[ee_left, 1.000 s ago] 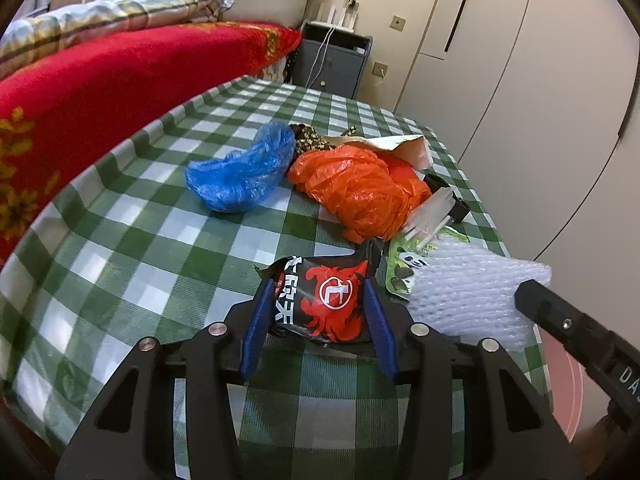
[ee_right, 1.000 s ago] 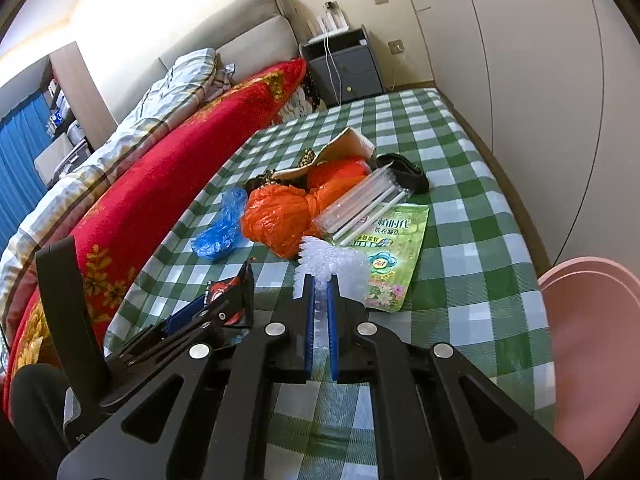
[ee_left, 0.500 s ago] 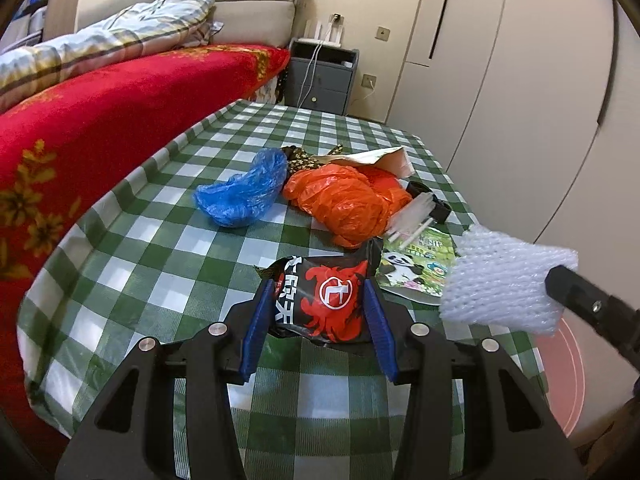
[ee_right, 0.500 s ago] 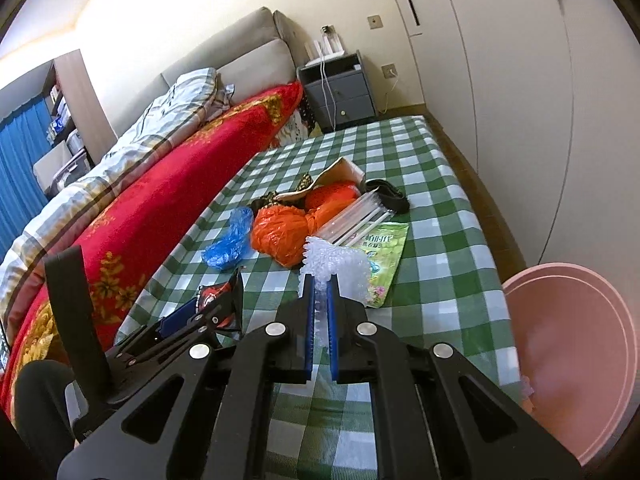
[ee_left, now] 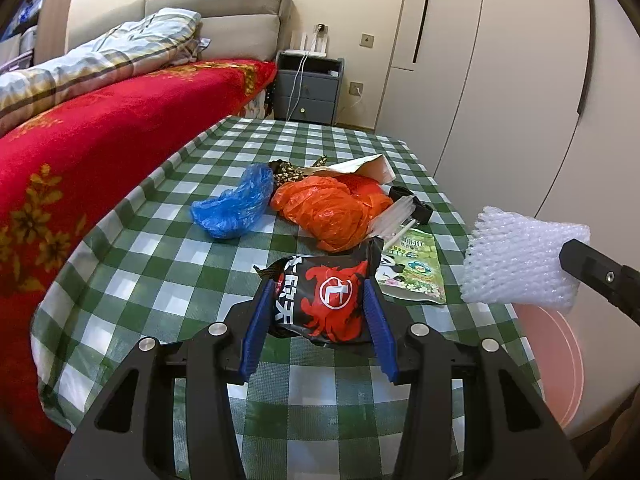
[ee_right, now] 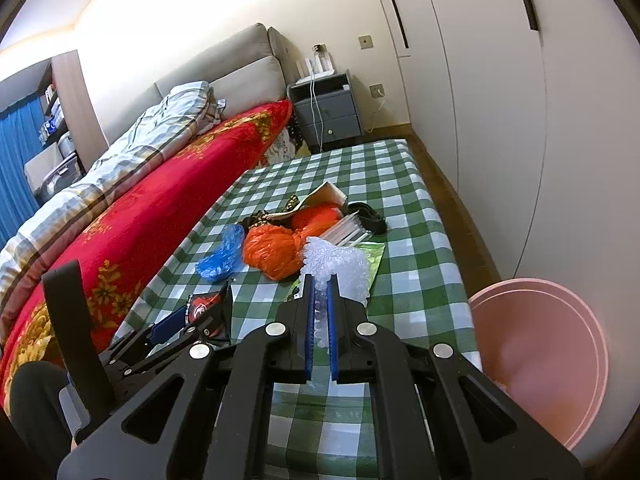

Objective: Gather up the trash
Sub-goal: 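Carry the red wrapper and white foam net to the pink bucket and release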

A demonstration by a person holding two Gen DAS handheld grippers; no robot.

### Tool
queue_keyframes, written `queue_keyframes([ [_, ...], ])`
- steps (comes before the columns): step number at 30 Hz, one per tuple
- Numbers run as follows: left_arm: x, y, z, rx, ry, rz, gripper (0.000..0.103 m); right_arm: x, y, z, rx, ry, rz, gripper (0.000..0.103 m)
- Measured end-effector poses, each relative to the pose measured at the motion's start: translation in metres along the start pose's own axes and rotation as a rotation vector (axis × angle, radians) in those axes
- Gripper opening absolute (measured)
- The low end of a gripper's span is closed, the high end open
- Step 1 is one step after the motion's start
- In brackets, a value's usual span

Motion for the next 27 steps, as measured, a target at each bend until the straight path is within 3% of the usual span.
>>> queue_keyframes([
  [27, -0.008, -0.045, -0.007, 0.079, -0.029, 0.032, 0.045, -0.016, -0.040, -0.031, 0.124, -0.064, 0.024, 0.006],
])
Point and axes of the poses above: each gripper's, at about its wrist camera, not at the fingertips, and z roughly the way its jaws point, y to its left, x to its underside, the point moved 10 cm from there along z, roughly the way its jaws point, and after that the axes turned 6 degrees about z, right-handed, at the moved point
